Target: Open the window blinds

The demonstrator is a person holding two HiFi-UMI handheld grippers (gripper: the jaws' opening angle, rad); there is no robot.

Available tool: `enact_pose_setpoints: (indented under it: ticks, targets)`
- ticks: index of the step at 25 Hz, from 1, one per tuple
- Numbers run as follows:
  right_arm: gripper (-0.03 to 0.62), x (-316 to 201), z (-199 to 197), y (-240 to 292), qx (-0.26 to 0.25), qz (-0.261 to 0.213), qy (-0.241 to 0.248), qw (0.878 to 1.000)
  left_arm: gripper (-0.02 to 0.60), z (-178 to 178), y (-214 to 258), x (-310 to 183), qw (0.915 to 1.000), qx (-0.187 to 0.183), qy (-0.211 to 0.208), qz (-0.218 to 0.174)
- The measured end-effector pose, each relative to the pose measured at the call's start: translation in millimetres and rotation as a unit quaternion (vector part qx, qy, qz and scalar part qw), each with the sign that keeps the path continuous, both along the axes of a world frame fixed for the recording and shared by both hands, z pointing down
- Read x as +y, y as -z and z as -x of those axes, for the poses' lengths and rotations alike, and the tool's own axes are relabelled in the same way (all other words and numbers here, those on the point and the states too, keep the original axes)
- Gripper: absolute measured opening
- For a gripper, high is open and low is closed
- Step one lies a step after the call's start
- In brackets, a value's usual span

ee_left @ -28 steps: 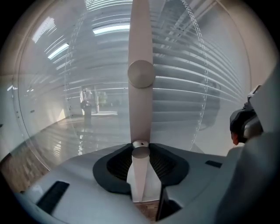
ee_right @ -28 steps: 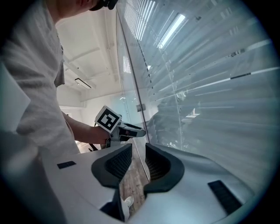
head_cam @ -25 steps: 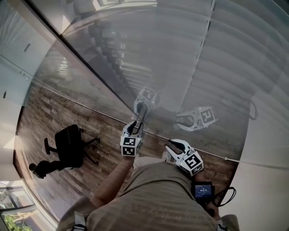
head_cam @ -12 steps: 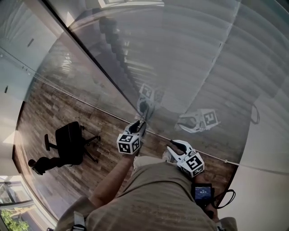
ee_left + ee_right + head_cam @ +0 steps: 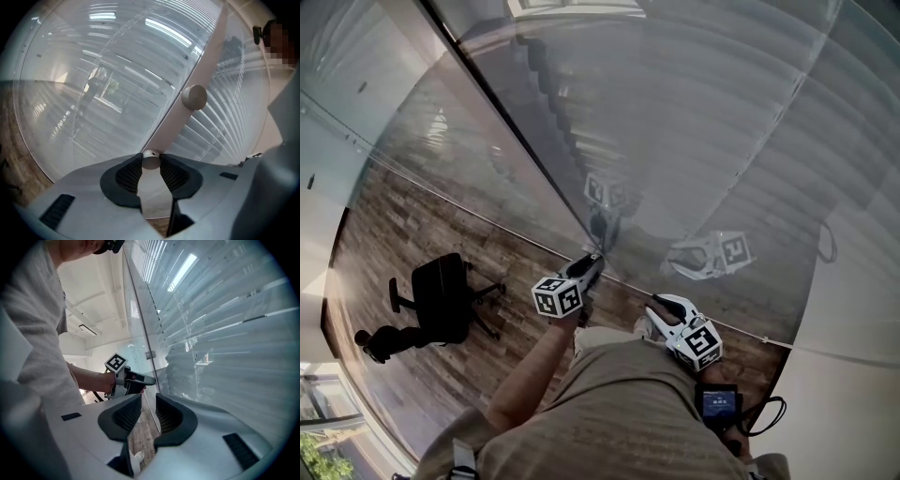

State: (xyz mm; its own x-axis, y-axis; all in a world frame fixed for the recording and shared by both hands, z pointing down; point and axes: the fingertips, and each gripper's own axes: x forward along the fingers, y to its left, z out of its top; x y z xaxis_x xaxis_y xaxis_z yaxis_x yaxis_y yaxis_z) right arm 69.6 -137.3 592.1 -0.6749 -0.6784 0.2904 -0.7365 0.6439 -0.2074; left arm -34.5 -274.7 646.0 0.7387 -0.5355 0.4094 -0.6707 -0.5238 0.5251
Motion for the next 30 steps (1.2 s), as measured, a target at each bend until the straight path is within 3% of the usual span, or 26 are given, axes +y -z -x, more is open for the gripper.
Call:
enact_pose_setpoints:
  ticks: [11,17,23,26,30]
  targets:
    - [0.103,-0.2,1.7,-1.9,-0.002,0.003,0.003,1.0,0.133,0.3,-0.1,-0.1,0.9917,0.1,0.006,0.081]
    - [0.103,-0.8,0.4,-2.5,-0.003,0.001,0.0,1.0,0.133,-3.9,0.2,-2.7,0.9759,0.17,0.006,0.137]
    - [0.103,8.3,5.3,-10.5,-0.005,0.011,0.005,1.0,0.133,-0.9,-5.1,4.5,0.9603,0.225,0.016,0.164]
    - [0.103,8.1,5.8,-9.5,-0.005,0.011,0.005,1.0,0.133,-0.8,-3.4,3.1,0.965,0.213,0.014,0.152]
    - [0.103,9.2,4.4,-11.8,-0.004,0.011,0.003,1.0,0.133,-1.6,-2.7,0.9,0.9779,0.171,0.016,0.118]
